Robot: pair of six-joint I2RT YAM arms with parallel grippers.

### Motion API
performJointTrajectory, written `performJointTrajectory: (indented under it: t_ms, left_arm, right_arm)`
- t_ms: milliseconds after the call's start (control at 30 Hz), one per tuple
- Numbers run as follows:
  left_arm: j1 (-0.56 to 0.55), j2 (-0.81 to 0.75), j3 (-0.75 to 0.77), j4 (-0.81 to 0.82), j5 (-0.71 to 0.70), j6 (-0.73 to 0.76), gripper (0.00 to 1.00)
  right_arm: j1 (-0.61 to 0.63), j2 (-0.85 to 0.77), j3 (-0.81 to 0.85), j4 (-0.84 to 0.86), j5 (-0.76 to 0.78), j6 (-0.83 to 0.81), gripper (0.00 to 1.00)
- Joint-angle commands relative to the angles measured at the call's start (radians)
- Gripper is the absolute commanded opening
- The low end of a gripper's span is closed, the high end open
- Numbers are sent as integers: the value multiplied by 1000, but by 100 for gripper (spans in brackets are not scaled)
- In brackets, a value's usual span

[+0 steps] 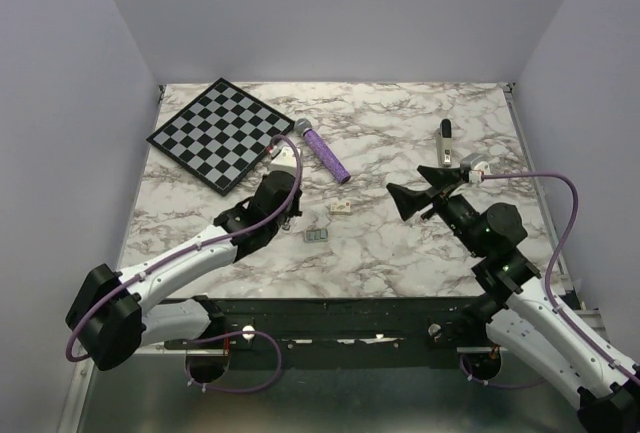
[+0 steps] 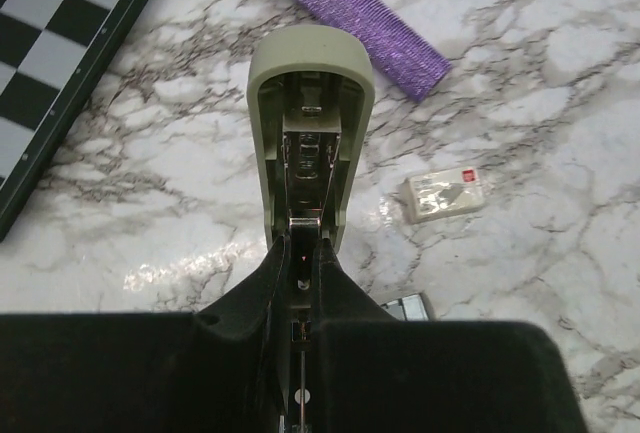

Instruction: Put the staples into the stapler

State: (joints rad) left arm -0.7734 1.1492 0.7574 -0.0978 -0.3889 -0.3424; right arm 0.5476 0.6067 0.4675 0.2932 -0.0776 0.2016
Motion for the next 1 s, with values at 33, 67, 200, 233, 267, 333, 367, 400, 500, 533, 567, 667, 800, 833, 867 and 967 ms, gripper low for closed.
performJointTrajectory:
  t_ms: [33, 67, 200, 233, 267, 333, 367, 400, 500, 533, 567, 667, 800, 833, 867, 967]
  left_arm:
    - [6, 14, -70, 59, -212, -203, 0]
    - [8, 17, -76, 50, -229, -222, 0]
    - [11, 33, -116, 10, -309, -332, 0]
    - [10, 37, -128, 24, -312, -339, 0]
    - [11, 38, -142, 58, -312, -361, 0]
    - [14, 53, -167, 93, -317, -374, 0]
    - [16, 66, -168, 125, -321, -379, 0]
    - [16, 95, -159, 128, -327, -397, 0]
    - [19, 148, -124, 136, -364, -415, 0]
    - [22, 183, -116, 132, -373, -434, 0]
    - [22, 199, -110, 141, -387, -437, 0]
    - [23, 248, -96, 156, -392, -461, 0]
    - [25, 314, -60, 139, -407, -506, 0]
    - [25, 337, -53, 138, -415, -514, 0]
    - [25, 346, -49, 133, -419, -521, 0]
    - [25, 371, -43, 135, -433, -524, 0]
  right_arm:
    - [-3, -1, -6, -63, 97, 2, 100]
    - [-3, -1, -9, -65, 99, 1, 100]
    - [-3, 1, -15, -69, 95, -2, 100]
    - [-3, 2, -15, -69, 95, -4, 100]
    - [-3, 5, -16, -68, 93, -4, 100]
    - [-3, 18, -12, -68, 88, -5, 100]
    - [-3, 22, -10, -68, 87, -5, 100]
    - [-3, 25, -9, -68, 84, -5, 100]
    - [-5, 27, -9, -69, 84, -7, 100]
    - [-3, 24, -12, -69, 82, -7, 100]
    - [-3, 22, -13, -71, 87, -8, 100]
    - [-3, 16, -16, -78, 90, -8, 100]
    - [-3, 13, -21, -86, 93, -10, 100]
    - [-3, 11, -21, -86, 93, -8, 100]
    - [-3, 11, -21, -86, 91, -10, 100]
    - [-3, 13, -20, -89, 90, -11, 100]
